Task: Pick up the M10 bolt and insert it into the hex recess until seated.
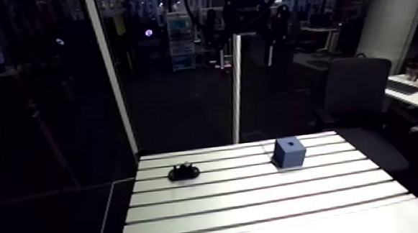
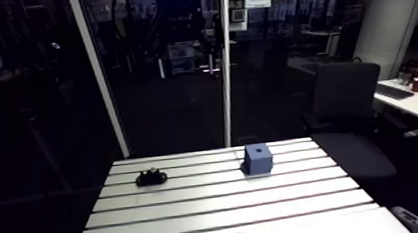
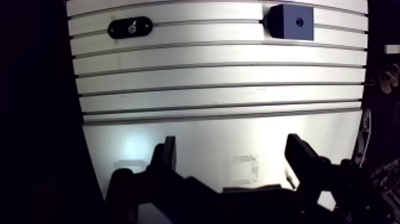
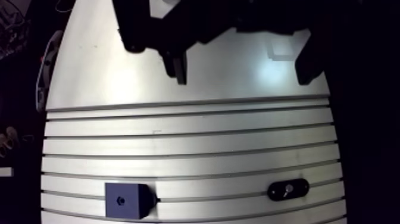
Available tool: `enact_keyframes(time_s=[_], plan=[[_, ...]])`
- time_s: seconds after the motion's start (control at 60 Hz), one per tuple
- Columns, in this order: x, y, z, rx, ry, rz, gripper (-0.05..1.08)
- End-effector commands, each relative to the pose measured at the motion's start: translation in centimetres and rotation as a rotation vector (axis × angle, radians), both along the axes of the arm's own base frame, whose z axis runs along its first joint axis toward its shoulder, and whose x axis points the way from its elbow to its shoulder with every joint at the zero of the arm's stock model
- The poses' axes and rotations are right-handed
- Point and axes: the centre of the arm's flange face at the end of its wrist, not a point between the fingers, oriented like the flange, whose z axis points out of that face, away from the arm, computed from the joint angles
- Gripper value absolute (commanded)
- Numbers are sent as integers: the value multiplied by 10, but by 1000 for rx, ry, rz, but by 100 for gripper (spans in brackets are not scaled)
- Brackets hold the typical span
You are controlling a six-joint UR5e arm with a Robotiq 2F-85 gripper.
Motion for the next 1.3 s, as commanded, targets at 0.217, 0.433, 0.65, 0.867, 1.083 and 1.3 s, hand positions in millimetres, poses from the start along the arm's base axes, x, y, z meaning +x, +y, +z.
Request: enact_keyframes(time_s=[0.217, 0.433, 0.65, 0.867, 1.083, 1.3], plan=[[-13, -18, -11, 3, -2, 35, 0], [-28, -44, -23, 6, 19, 86, 1], [-44, -71, -41, 7, 47, 132, 1], [-55, -103, -66, 5, 67, 175, 1], [-63, -123, -94, 1, 138, 164, 1], [-71, -133, -138, -1, 163, 155, 1]])
